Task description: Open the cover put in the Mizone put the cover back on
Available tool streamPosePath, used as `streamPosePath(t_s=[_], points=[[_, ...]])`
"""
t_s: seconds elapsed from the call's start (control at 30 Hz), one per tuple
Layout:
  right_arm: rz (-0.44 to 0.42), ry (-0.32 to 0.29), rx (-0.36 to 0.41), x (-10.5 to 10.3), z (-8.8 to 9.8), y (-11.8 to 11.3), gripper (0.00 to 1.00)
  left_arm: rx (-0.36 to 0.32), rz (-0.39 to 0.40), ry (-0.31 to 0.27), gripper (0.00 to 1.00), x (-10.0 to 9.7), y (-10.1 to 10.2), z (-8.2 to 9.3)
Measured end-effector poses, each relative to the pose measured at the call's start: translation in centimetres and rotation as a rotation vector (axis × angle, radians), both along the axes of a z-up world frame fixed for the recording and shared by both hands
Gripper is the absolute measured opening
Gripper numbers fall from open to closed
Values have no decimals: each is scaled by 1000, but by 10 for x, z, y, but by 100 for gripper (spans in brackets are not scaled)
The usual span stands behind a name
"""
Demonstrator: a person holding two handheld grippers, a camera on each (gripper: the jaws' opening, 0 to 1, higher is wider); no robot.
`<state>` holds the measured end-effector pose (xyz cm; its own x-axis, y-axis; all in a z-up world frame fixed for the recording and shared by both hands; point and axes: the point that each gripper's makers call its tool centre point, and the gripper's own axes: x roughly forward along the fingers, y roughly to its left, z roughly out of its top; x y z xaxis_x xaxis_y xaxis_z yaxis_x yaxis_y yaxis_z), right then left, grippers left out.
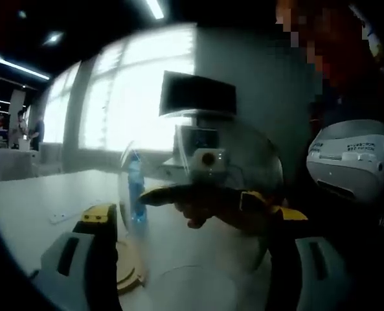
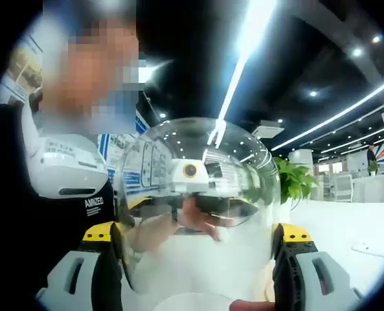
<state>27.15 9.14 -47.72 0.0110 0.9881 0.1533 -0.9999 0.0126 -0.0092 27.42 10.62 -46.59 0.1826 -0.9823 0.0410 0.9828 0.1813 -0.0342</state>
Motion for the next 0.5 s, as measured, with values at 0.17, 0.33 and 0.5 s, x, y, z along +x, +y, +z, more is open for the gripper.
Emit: streamPosePath(t_s=[0.17,0.33,0.5], points=[[1,25,29,0,7,-19,90,-2,-7,-1,78,0,3,0],[-40,-25,46,1,13,-36,90,0,-5,-19,76,-1,9,2],[-74,-42,50,5,16,-49,90,0,2,-60,72,0,22,5]])
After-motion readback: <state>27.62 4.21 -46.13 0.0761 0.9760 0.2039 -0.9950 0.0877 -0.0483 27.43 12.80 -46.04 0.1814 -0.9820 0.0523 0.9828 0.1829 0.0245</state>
